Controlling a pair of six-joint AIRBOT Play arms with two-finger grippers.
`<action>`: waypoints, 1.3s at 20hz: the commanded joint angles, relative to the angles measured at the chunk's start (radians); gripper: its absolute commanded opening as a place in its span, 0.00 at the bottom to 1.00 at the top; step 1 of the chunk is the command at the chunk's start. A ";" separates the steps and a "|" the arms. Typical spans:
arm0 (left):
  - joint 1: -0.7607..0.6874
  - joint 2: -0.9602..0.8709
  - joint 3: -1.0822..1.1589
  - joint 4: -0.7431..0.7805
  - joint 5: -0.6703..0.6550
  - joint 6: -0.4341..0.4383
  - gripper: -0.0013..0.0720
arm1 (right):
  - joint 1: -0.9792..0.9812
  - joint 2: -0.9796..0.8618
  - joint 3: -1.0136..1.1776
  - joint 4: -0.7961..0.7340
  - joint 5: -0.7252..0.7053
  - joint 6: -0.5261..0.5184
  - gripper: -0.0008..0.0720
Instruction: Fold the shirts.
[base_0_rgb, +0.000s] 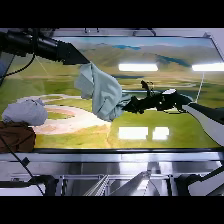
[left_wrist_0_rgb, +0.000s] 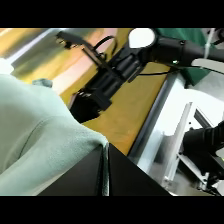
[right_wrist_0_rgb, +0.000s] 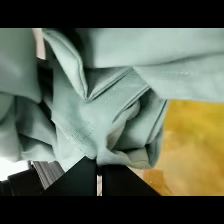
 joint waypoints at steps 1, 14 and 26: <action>0.073 0.043 0.001 0.029 0.004 -0.001 0.05 | -0.055 0.082 0.015 -0.012 0.061 0.002 0.03; 0.376 0.646 0.001 -0.001 0.137 -0.026 0.05 | -0.548 1.094 0.180 0.079 0.100 -0.024 0.04; 0.375 0.401 -0.732 0.129 0.332 0.169 0.05 | -0.463 0.439 -0.012 -0.170 -0.023 0.019 0.23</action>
